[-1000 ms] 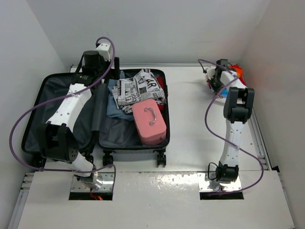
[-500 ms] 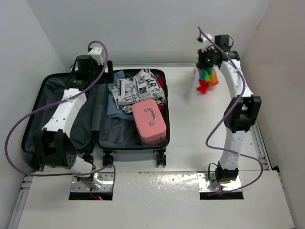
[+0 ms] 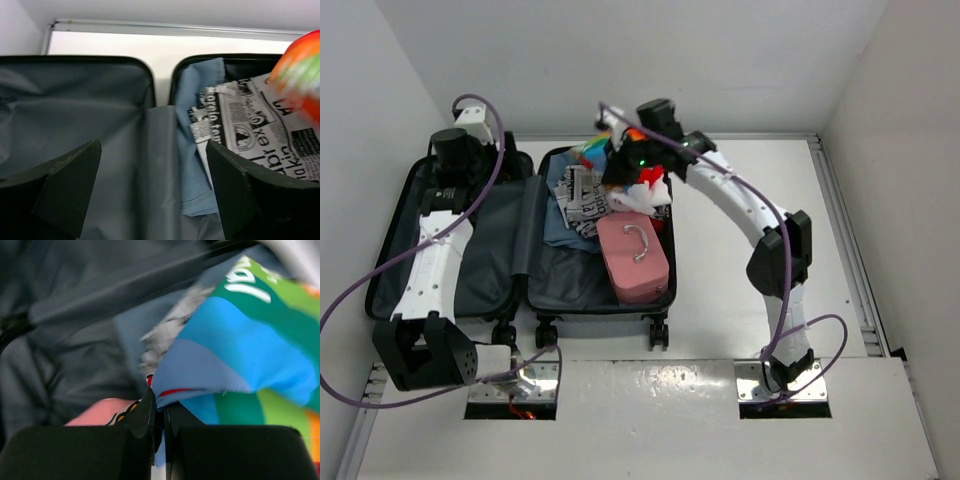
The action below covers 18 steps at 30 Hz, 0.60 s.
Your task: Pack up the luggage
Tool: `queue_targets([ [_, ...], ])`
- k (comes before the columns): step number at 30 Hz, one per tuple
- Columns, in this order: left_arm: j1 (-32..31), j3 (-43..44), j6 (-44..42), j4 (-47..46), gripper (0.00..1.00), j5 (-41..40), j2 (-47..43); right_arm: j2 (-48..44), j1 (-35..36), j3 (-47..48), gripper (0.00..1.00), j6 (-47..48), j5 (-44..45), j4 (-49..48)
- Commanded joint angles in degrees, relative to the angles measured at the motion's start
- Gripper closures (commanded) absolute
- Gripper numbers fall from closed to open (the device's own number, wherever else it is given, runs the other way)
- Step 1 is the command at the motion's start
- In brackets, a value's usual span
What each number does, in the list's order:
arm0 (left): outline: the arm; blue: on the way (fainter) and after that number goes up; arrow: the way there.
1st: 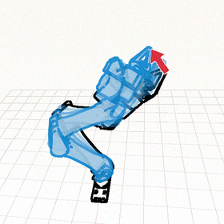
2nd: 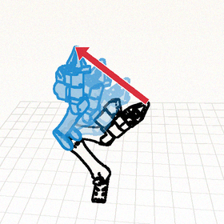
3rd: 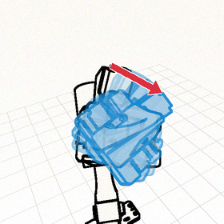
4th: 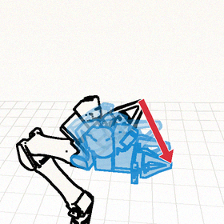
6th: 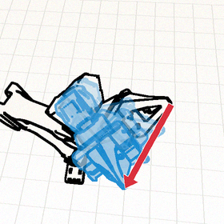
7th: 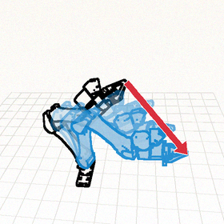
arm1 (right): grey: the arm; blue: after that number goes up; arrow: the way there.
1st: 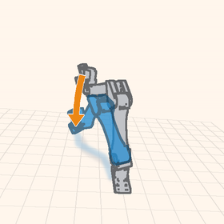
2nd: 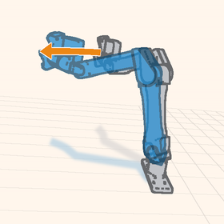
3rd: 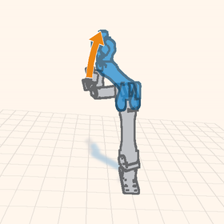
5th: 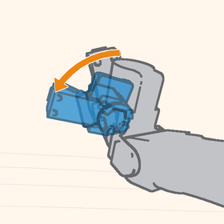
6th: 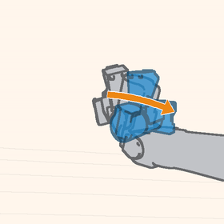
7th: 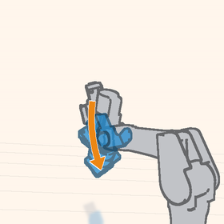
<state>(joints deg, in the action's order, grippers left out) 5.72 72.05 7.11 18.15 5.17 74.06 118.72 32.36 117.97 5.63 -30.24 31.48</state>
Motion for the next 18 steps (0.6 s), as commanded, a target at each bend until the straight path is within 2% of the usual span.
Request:
queue_targets([
  [1, 2.8, -1.3, 0.3, -0.1, 0.09, 2.0, -3.0, 0.0, 4.6, -3.1, 1.00, 4.6, -5.6, 2.2],
  [8, 7.5, -3.6, 0.3, 0.4, 0.09, 4.6, -5.0, -1.1, 11.6, -10.3, 1.00, 10.8, -9.9, 5.7],
  [18, 11.2, -4.1, 0.8, 0.4, 0.09, 7.7, -5.5, 6.5, 19.2, -3.2, 1.00, 20.0, -12.5, 21.2],
])
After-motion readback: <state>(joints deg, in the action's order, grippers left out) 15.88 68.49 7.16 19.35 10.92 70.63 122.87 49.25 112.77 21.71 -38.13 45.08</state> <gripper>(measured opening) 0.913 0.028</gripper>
